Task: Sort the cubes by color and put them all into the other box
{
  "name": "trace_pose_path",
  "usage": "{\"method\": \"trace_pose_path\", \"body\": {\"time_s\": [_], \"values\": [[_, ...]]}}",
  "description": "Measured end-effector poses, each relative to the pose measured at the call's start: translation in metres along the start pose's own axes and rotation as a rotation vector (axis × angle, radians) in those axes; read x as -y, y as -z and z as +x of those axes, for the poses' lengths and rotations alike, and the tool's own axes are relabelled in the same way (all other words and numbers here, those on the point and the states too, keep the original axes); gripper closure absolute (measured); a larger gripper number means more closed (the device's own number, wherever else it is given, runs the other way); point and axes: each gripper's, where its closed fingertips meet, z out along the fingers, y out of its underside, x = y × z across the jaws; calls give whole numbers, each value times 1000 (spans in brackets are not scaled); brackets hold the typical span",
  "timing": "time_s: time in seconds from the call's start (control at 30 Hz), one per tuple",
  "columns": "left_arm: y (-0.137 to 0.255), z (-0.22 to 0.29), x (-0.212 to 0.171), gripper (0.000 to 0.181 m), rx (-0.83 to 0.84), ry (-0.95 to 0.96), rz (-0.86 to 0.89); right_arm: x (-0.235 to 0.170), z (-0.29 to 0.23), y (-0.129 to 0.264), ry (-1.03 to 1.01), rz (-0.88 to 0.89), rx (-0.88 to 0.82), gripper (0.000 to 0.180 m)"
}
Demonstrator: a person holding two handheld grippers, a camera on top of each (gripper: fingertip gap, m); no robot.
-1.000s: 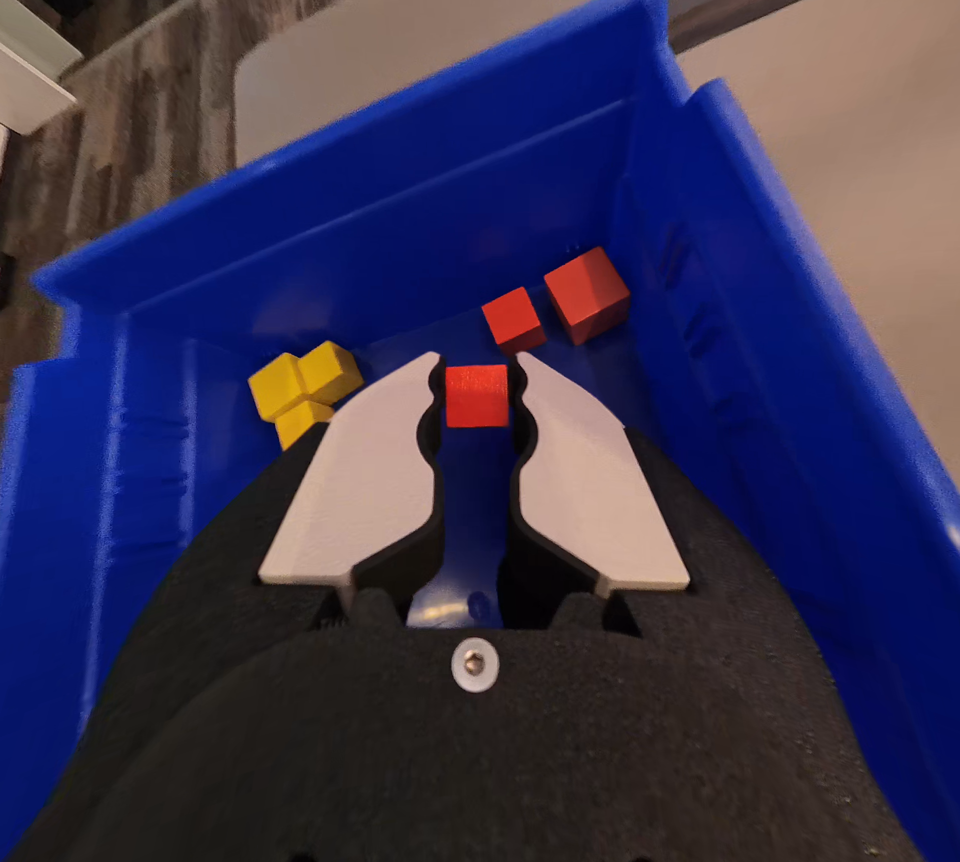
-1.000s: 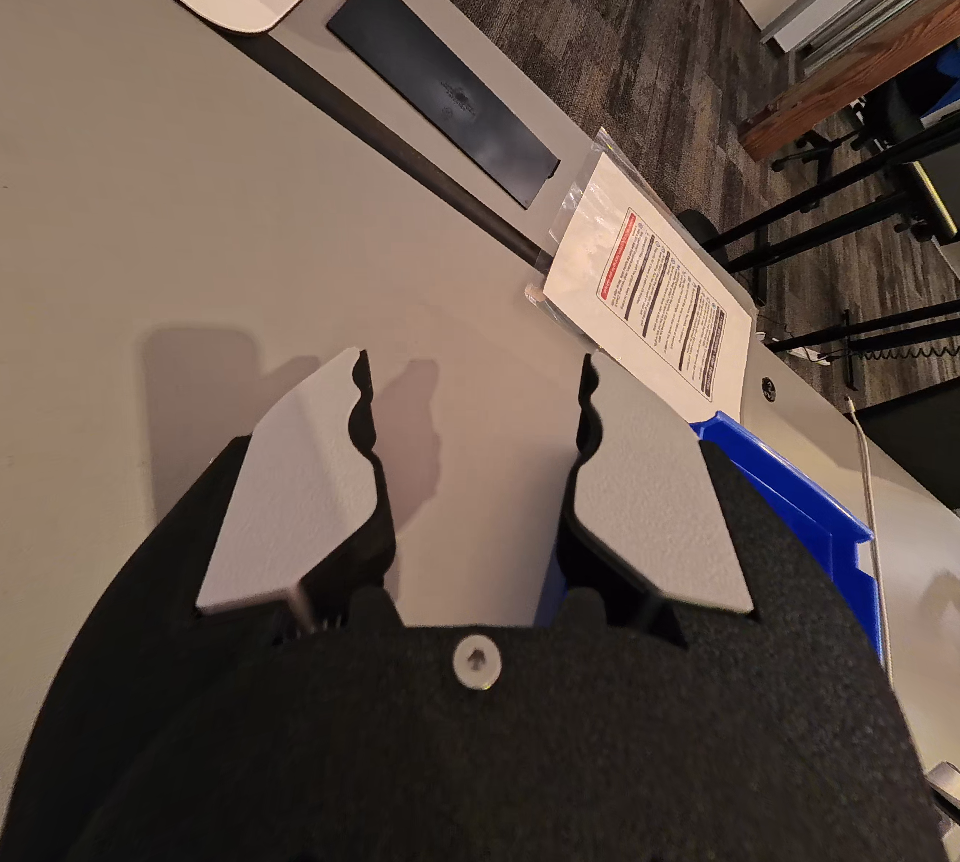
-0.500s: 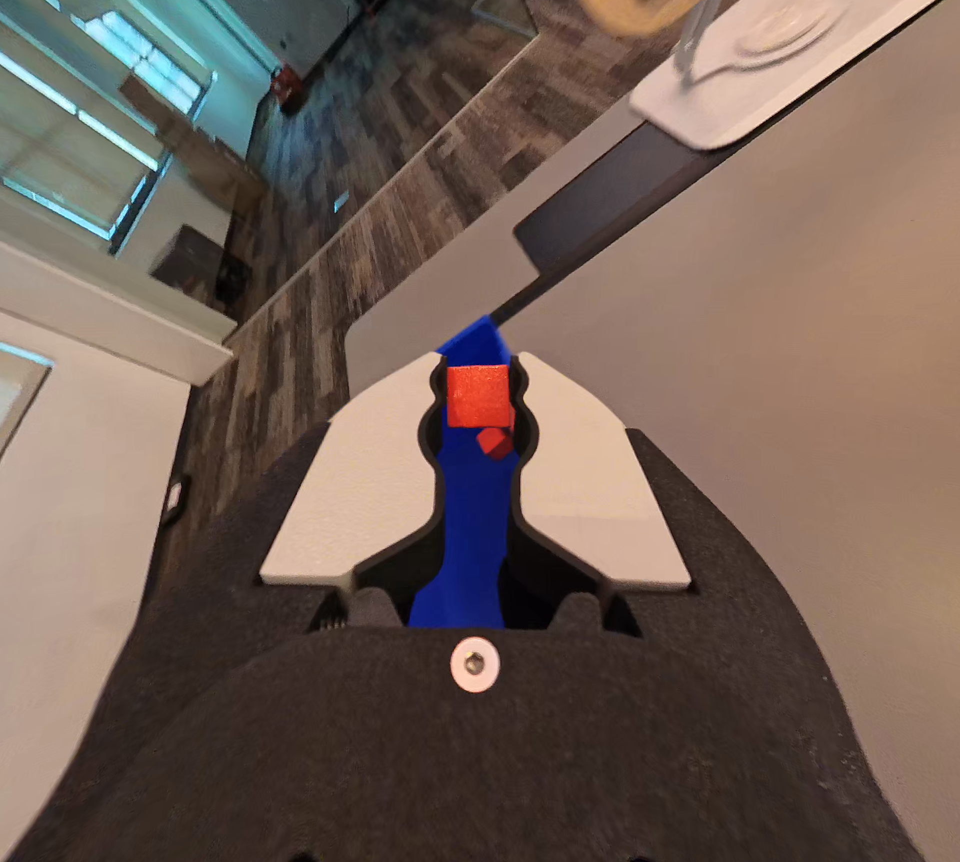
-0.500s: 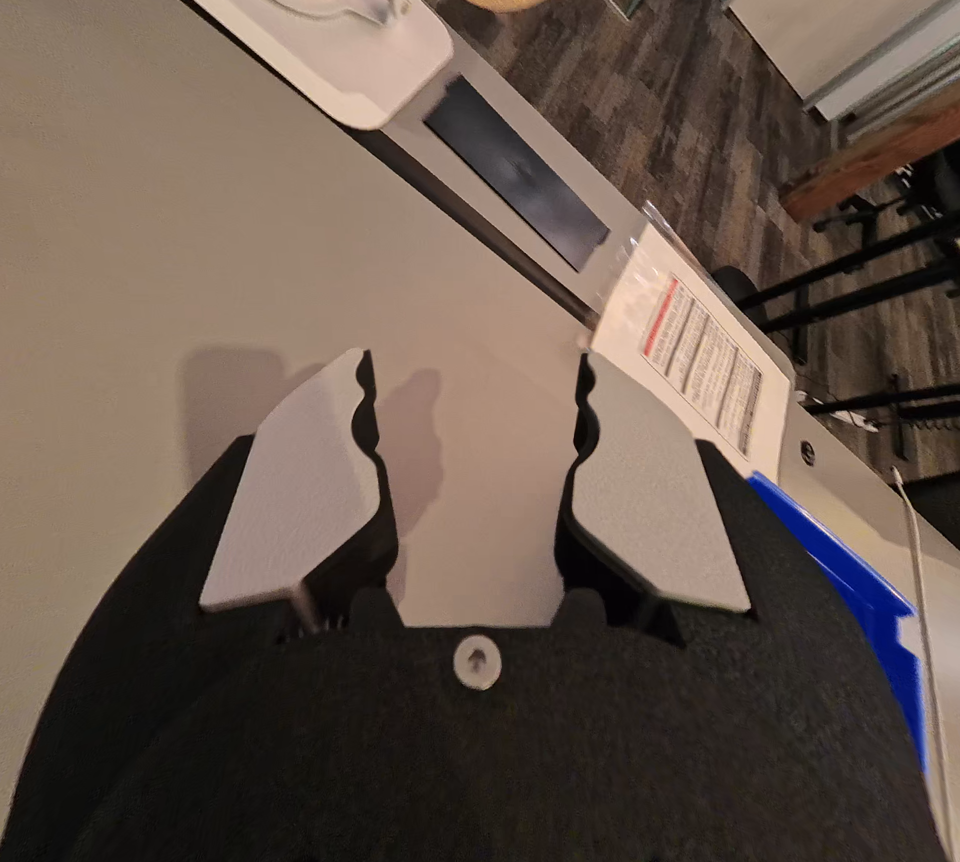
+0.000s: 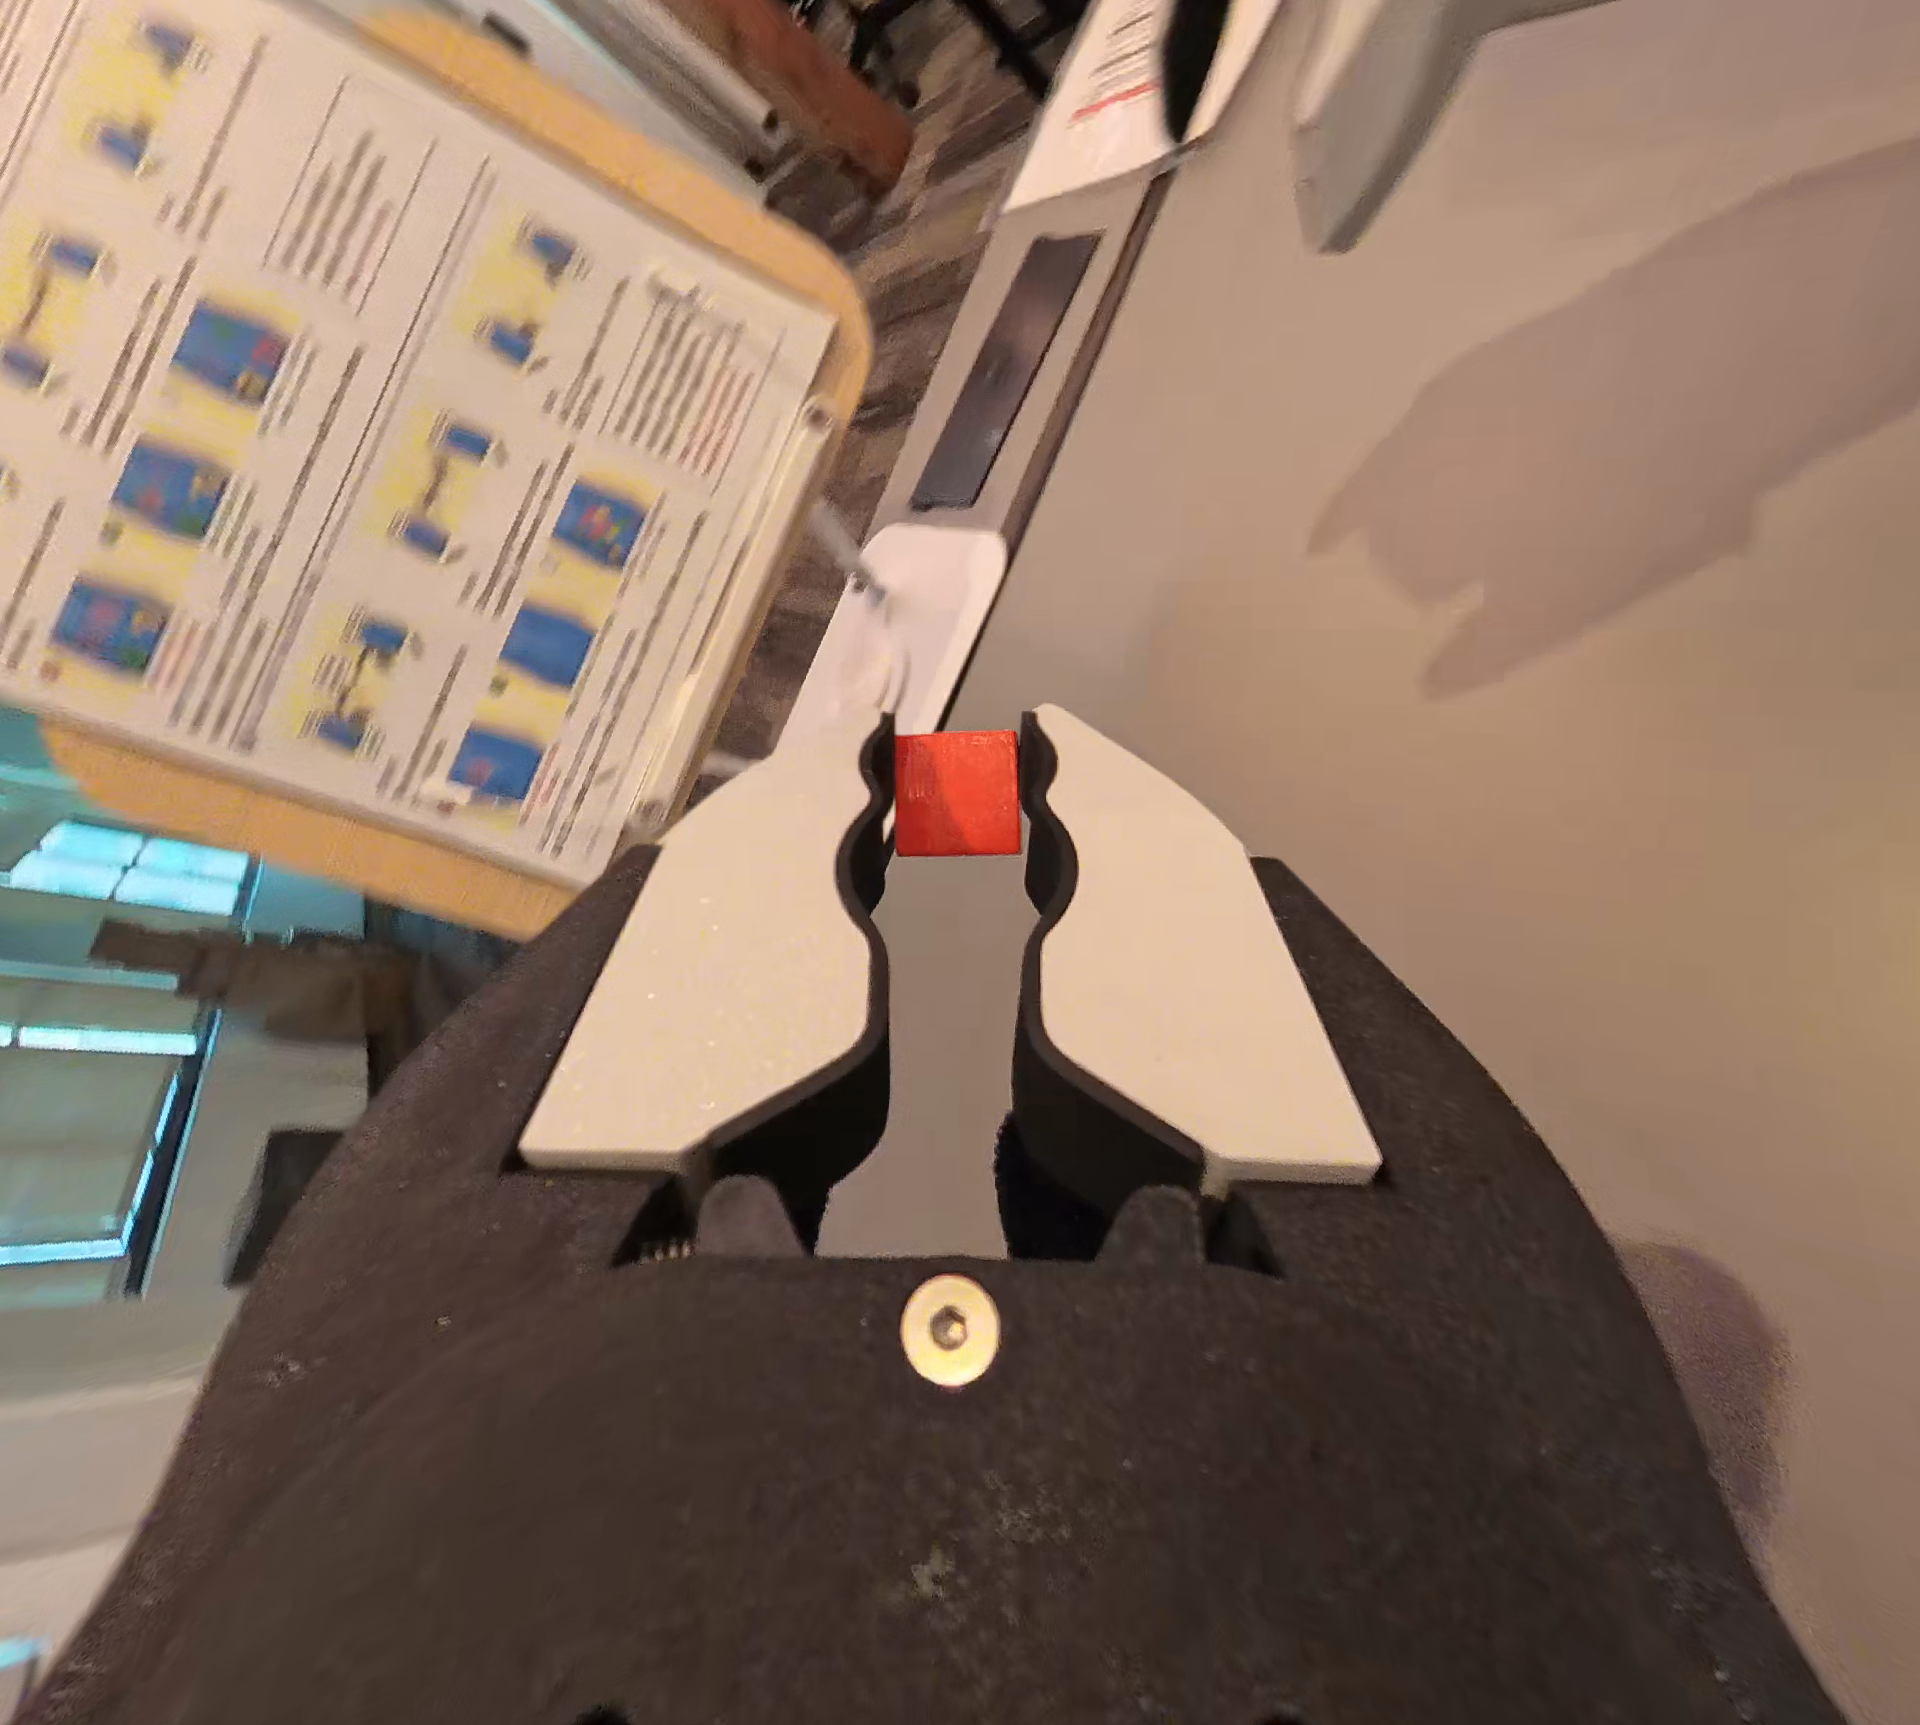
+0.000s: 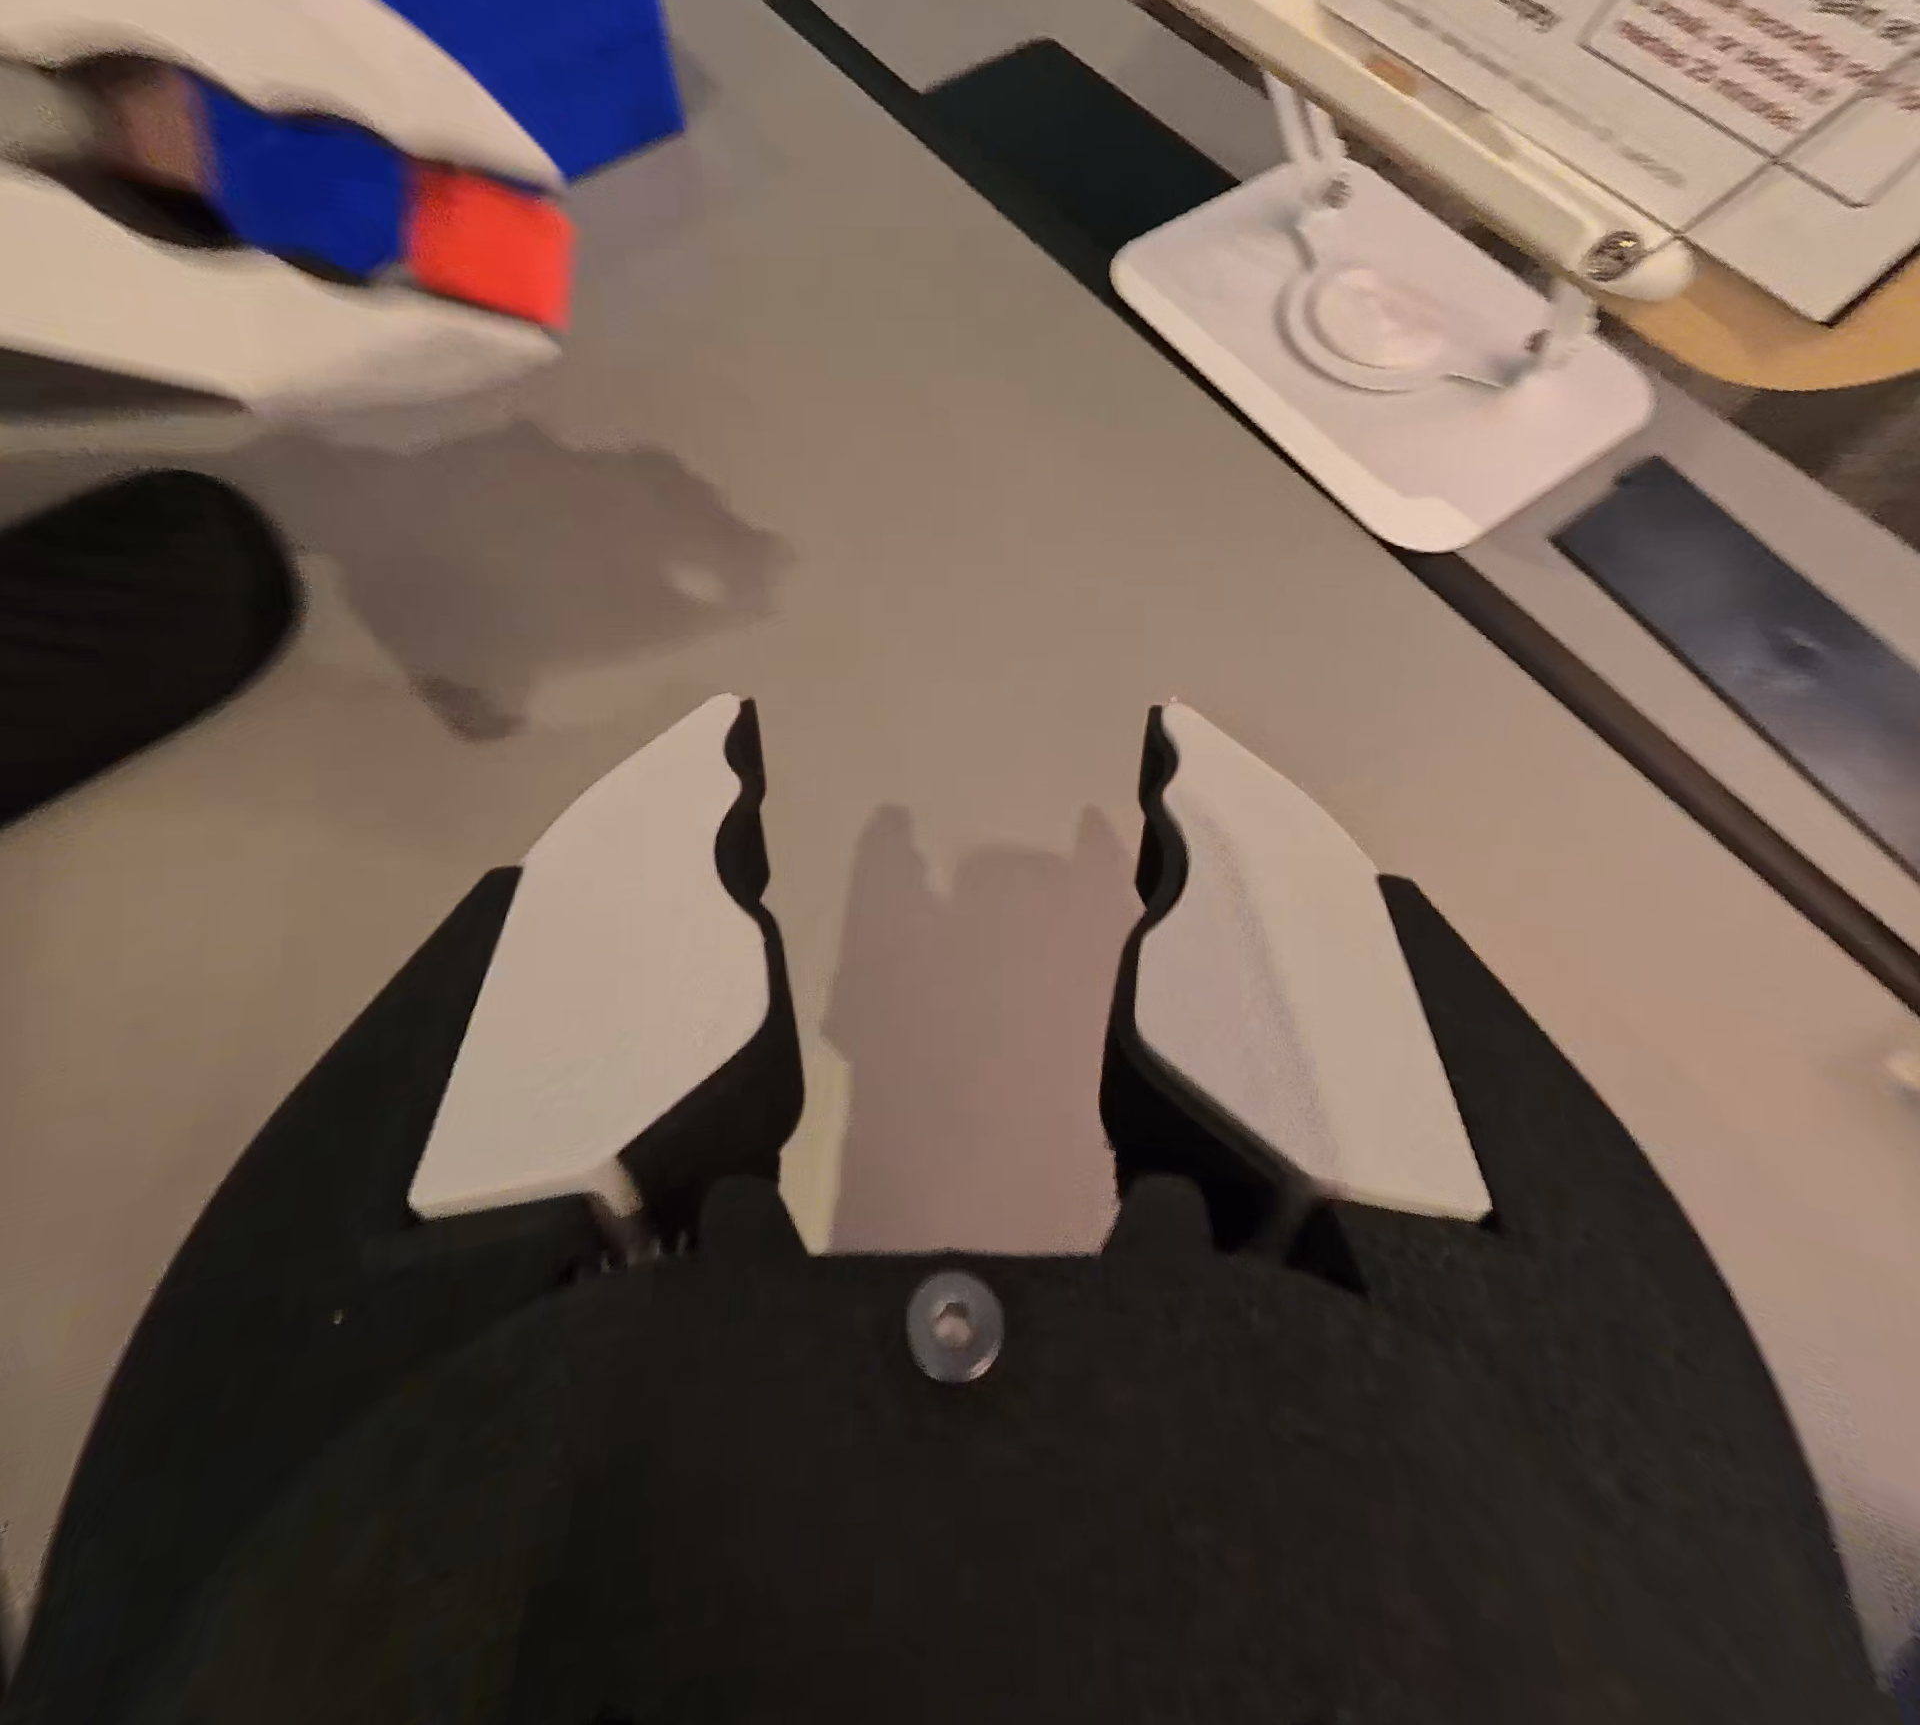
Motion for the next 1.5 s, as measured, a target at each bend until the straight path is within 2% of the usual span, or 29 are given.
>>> {"method": "trace_pose_path", "body": {"time_s": [0.13, 0.37, 0.6, 0.73, 0.87, 1.03, 1.2, 1.27, 1.3, 1.43, 1.5], "values": [[-20, 44, 36, 158, -95, -79, 69, -2, -15, 21, -53, 24, 174, 111], [-37, 89, 68, 158, -192, -171, 163, -22, -21, 35, -59, -21, 321, 110], [-34, 93, 77, 158, -228, -163, 261, -13, -36, 33, -170, -3, 497, 115], [-32, 91, 75, 158, -232, -143, 280, -11, -31, 20, -232, -8, 491, 119], [-32, 82, 75, 158, -181, -131, 281, -15, -43, 11, -251, -46, 570, 120], [-35, 69, 70, 158, -127, -99, 269, -1, -58, 2, -291, 1, 637, 126], [-33, 63, 69, 158, -117, -76, 275, 1, -63, -15, -271, -13, 593, 134], [-33, 60, 68, 159, -102, -76, 270, 3, -66, -18, -267, -9, 595, 154], [-33, 59, 66, 159, -96, -74, 266, 5, -66, -19, -266, -1, 598, 157], [-33, 55, 60, 159, -79, -26, 249, 8, -61, -26, -230, 23, 529, 158], [-33, 53, 56, 147, -63, 3, 231, 9, -55, -30, -214, 37, 477, 158]]}}
